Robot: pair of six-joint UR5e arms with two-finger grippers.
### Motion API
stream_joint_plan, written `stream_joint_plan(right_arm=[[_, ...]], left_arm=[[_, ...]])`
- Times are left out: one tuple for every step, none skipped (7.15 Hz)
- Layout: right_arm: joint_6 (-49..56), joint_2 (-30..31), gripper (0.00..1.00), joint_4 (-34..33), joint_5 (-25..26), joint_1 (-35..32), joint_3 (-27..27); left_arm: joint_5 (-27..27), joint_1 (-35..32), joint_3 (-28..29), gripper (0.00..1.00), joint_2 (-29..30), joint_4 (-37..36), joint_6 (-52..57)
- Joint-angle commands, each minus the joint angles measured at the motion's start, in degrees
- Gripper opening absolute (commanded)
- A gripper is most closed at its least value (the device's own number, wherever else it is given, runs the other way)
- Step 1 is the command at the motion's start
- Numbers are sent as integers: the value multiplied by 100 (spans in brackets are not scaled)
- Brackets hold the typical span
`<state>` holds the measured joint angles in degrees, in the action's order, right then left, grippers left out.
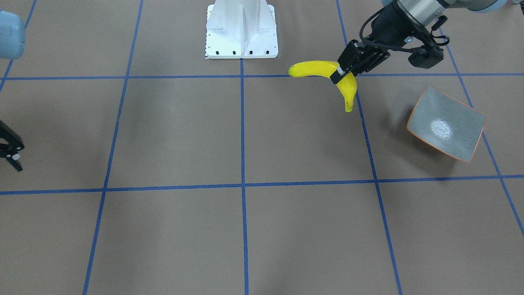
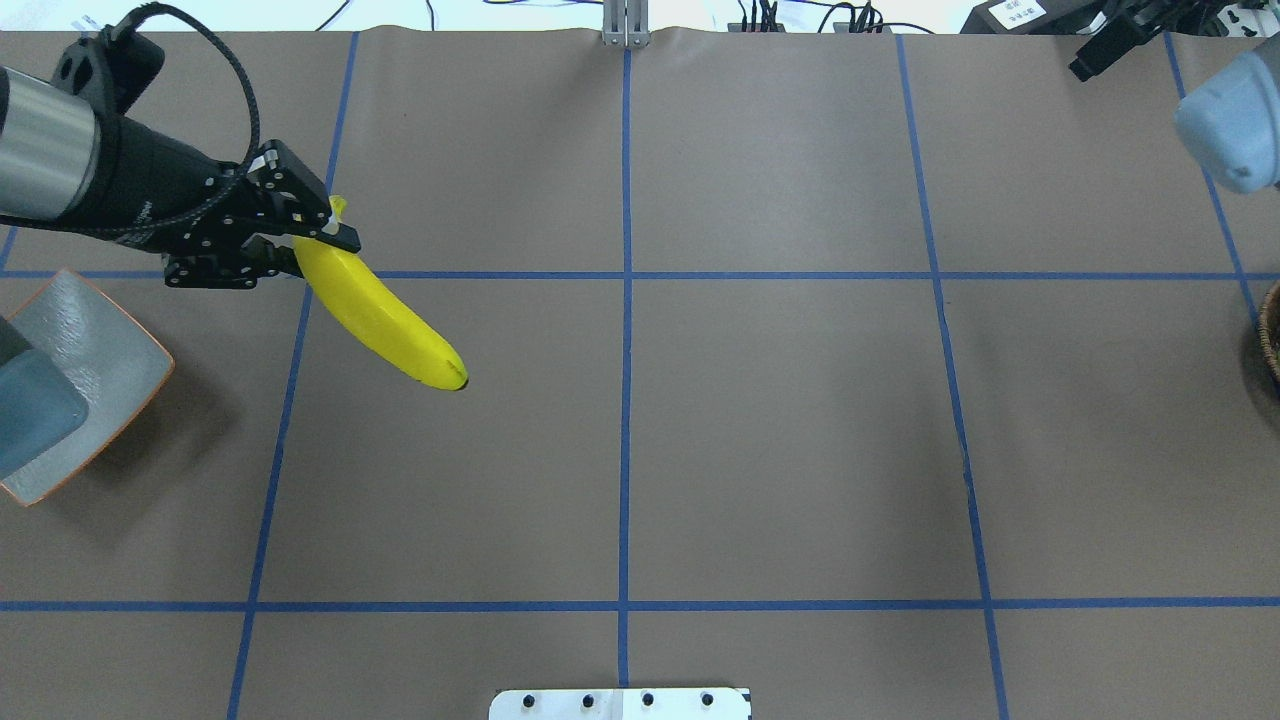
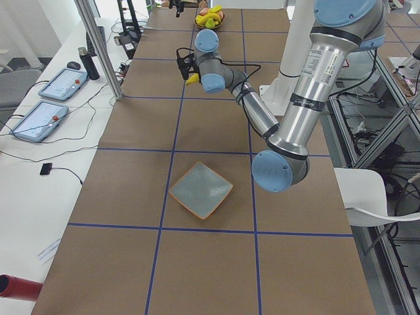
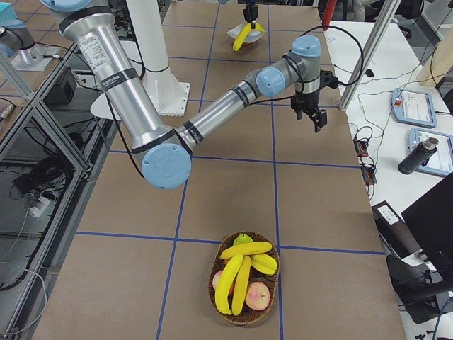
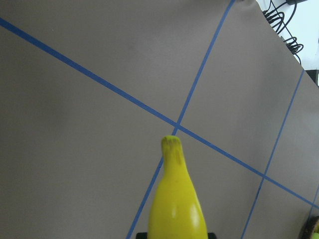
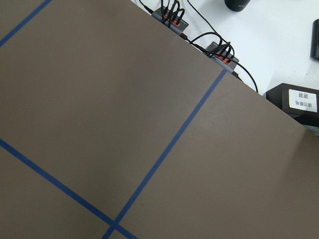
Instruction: Transfer all bananas from basket to plate
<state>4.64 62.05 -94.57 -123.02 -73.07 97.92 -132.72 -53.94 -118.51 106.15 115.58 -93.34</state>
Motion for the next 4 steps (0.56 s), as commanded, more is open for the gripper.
stream_joint_plan(right_arm=[[958,183,99,-35,-222,-636,-807],[960,341,99,-35,-223,-838,-1019],[952,517,100,-35,-223,-1049,-1116],[934,701,100,-26,-231,-1295,-1187]], left_arm=[[-568,-501,-67,0,-802,43,1460],[-692,-721,-67,0,-1206,43,2286],[-902,-1010,-41,0,-1558,52,2947],[-1174,-1317,3,0,-1832,43,3632]])
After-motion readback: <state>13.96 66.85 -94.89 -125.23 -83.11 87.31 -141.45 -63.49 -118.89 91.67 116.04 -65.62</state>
